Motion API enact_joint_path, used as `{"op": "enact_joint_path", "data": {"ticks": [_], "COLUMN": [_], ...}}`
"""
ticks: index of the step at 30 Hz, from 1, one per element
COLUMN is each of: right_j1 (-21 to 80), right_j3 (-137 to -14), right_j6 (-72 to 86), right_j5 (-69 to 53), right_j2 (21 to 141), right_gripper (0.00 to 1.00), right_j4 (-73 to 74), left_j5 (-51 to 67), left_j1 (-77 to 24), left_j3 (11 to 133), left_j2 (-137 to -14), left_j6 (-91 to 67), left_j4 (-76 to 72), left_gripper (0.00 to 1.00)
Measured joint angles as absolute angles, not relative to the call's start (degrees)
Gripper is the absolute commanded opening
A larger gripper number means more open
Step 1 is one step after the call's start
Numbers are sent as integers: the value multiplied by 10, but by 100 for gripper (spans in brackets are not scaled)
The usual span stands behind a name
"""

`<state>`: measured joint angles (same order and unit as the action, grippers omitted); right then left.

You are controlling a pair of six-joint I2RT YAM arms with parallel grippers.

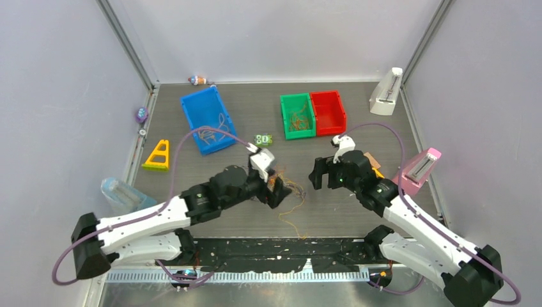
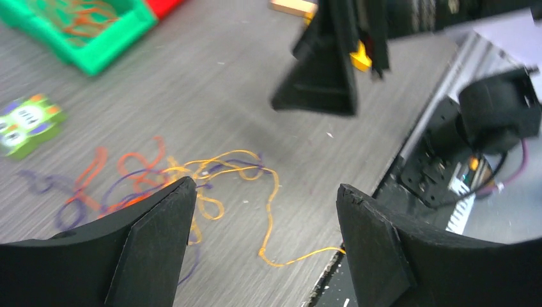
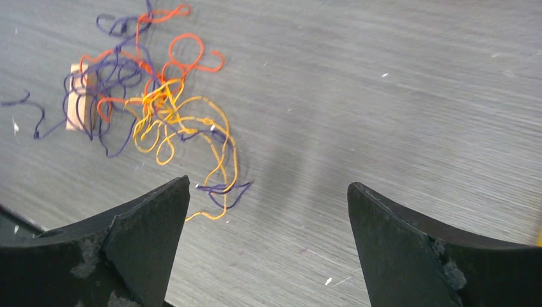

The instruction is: Untangle the cables

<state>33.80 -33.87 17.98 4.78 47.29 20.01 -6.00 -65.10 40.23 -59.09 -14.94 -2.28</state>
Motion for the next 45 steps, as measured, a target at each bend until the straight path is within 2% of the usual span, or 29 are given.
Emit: {"op": "enact_joint_path", "data": {"ticks": [3,5,9,13,22,33,35,37,38,39,41,45], "right_j1": [357,378,412,420,427,432,435,442,447,451,460,468], "right_j3": [-340,-340,-345,-364,-402,-467,-472,-479,-480,-480,-480,-470], "right_j6": [180,180,180,179,181,168,166,165,163,162,162,164], "right_j5": [22,13,10,12,29,49,53,60,67,73,90,121], "right_j2": [518,552,618,682,794,901,917,922,924,924,923,885], "right_gripper": [97,92,74,63,59,42,36,23,12,9,6,5], "right_j4": [191,187,182,170,129,110,111,111,112,114,120,131], "left_j5": [-73,-77,-69,-53,-42,-21,-17,-14,-11,-6,5,25], "left_j1": [-595,-563,-507,-479,-467,-410,-402,-393,-387,-383,-372,-358], "left_j3": [418,418,418,414,369,368,367,362,358,354,346,340], "left_j2": [-542,-526,-541,-578,-586,-597,-597,-597,-597,-597,-599,-614], "left_j6": [-184,-198,-221,-232,-249,-266,-267,-267,-268,-269,-271,-281], "left_j4": [47,82,138,162,162,161,160,156,154,153,149,138], "left_gripper": [81,80,78,77,76,75,75,75,75,75,75,75]}}
